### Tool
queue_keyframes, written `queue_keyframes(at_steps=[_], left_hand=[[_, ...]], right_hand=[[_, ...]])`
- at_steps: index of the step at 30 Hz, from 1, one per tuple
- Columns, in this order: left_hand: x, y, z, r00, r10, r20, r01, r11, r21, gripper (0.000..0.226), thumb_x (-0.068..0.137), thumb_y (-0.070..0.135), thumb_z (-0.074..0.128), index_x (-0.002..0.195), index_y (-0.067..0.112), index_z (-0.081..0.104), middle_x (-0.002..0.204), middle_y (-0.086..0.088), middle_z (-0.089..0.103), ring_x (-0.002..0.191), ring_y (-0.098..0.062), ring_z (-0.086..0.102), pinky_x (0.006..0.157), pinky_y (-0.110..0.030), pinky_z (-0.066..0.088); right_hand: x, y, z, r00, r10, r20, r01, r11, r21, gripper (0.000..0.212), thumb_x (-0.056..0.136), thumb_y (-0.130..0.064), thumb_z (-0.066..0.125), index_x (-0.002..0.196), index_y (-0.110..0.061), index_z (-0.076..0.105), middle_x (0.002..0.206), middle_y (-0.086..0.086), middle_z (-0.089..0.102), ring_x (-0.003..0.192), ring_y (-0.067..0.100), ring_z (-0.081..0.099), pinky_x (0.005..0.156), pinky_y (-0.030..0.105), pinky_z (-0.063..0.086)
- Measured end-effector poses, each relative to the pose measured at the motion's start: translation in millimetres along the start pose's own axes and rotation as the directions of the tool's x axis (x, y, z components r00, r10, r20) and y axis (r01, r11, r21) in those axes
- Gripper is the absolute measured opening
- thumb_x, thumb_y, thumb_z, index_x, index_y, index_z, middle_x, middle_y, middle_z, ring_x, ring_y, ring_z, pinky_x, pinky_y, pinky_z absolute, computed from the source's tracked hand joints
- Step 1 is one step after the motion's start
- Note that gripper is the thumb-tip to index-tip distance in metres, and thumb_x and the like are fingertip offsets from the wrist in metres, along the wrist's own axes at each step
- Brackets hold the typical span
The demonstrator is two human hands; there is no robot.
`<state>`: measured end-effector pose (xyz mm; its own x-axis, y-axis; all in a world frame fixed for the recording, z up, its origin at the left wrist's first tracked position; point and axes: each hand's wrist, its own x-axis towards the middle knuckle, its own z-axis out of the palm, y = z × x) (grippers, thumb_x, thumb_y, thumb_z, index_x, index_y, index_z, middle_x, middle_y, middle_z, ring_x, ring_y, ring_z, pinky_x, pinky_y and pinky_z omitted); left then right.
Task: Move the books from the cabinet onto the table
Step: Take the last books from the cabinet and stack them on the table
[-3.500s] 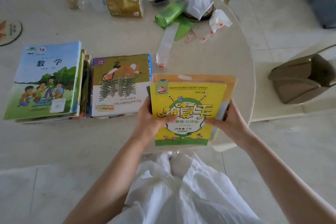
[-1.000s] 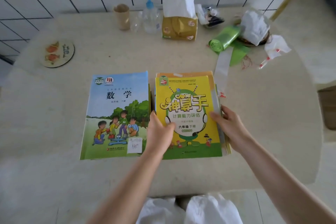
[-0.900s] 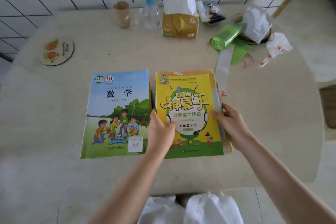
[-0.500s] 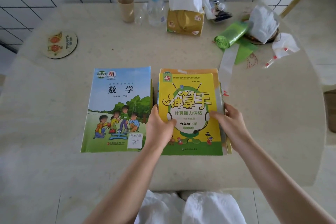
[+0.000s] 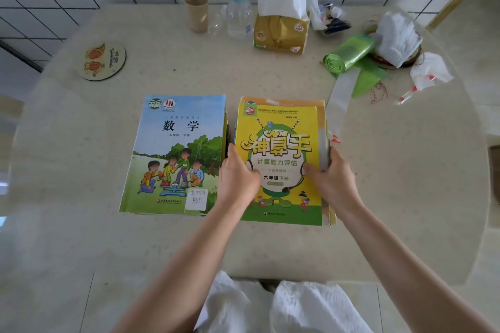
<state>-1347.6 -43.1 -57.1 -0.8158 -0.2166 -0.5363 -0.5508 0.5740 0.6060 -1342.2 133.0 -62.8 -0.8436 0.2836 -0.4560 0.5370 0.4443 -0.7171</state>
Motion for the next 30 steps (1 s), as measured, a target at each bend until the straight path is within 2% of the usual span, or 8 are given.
queue_keyframes(at_steps=[4,7,11,17,20,25,28,30], left_hand=[[-8.1,-3.1,4.9,0.999,0.041,-0.017,-0.041,0.999,-0.015,0.077,0.091,0.010,0.057,0.152,0.014,0.011,0.143,-0.009,0.042,0.124,-0.025,0.047,0.089,-0.029,0.045],[-17.3,-7.4,11.2,0.998,0.051,-0.035,-0.052,0.999,-0.014,0.081,0.090,0.010,0.057,0.153,0.017,0.007,0.153,-0.008,0.030,0.136,-0.027,0.035,0.099,-0.036,0.041],[-29.7,-10.1,17.7,0.994,0.066,-0.084,-0.066,0.998,0.003,0.086,0.088,0.013,0.056,0.154,0.023,0.001,0.159,-0.003,0.018,0.144,-0.028,0.022,0.112,-0.052,0.033],[-56.0,-21.0,18.8,0.962,0.246,-0.119,-0.230,0.964,0.136,0.076,0.094,0.023,0.053,0.154,0.010,0.007,0.161,-0.004,0.012,0.149,-0.022,0.001,0.121,-0.041,0.006],[-64.8,-27.3,19.3,0.923,0.348,-0.167,-0.328,0.935,0.135,0.069,0.095,0.022,0.055,0.152,0.008,0.020,0.157,-0.006,0.026,0.149,-0.025,0.009,0.119,-0.040,0.014],[-82.6,-38.1,21.4,0.769,0.600,-0.220,-0.588,0.799,0.126,0.054,0.087,0.003,0.063,0.138,0.004,0.047,0.132,-0.006,0.055,0.128,-0.025,0.042,0.105,-0.034,0.039],[-92.2,-48.6,14.7,0.734,0.666,-0.131,-0.658,0.746,0.106,0.051,0.087,0.005,0.063,0.136,0.007,0.051,0.123,-0.002,0.058,0.121,-0.019,0.047,0.102,-0.007,0.027],[-100.4,-60.0,7.8,0.734,0.678,-0.040,-0.674,0.735,0.072,0.050,0.089,0.008,0.060,0.137,0.013,0.049,0.122,0.006,0.058,0.120,-0.011,0.047,0.099,-0.001,0.023]], right_hand=[[-2.0,1.6,-6.5,0.999,-0.010,0.047,0.011,1.000,-0.011,0.035,0.083,-0.023,0.060,0.118,-0.022,0.052,0.105,-0.005,0.066,0.095,0.021,0.065,0.075,0.036,0.053],[-9.0,2.4,-8.0,0.994,-0.086,0.060,0.089,0.995,-0.044,0.045,0.084,-0.027,0.055,0.128,-0.026,0.046,0.112,-0.006,0.064,0.102,0.023,0.060,0.084,0.039,0.050],[-12.5,2.5,-14.2,0.988,-0.140,0.060,0.139,0.990,0.016,0.049,0.087,-0.020,0.054,0.134,-0.026,0.040,0.115,-0.005,0.059,0.101,0.018,0.055,0.077,0.029,0.041],[-37.3,24.6,-27.7,0.982,-0.187,-0.014,0.185,0.980,-0.074,0.050,0.091,-0.022,0.055,0.140,-0.017,0.042,0.137,0.002,0.049,0.123,0.020,0.046,0.096,0.030,0.038],[-57.5,36.7,-31.4,0.982,-0.180,-0.063,0.174,0.980,-0.092,0.047,0.092,-0.024,0.058,0.136,-0.012,0.047,0.132,0.005,0.053,0.119,0.023,0.052,0.094,0.033,0.042],[-95.9,53.0,-18.1,0.972,-0.170,-0.165,0.167,0.985,-0.033,0.035,0.091,-0.021,0.059,0.126,-0.015,0.056,0.122,0.005,0.060,0.111,0.023,0.058,0.093,0.040,0.047],[-120.1,62.0,-3.2,0.960,-0.153,-0.232,0.150,0.988,-0.031,0.037,0.088,-0.011,0.061,0.124,-0.013,0.057,0.120,0.006,0.061,0.109,0.025,0.059,0.094,0.039,0.047],[-139.4,68.4,9.7,0.950,-0.134,-0.281,0.130,0.991,-0.033,0.039,0.087,-0.008,0.062,0.125,-0.010,0.056,0.121,0.009,0.061,0.108,0.027,0.059,0.094,0.037,0.046]])
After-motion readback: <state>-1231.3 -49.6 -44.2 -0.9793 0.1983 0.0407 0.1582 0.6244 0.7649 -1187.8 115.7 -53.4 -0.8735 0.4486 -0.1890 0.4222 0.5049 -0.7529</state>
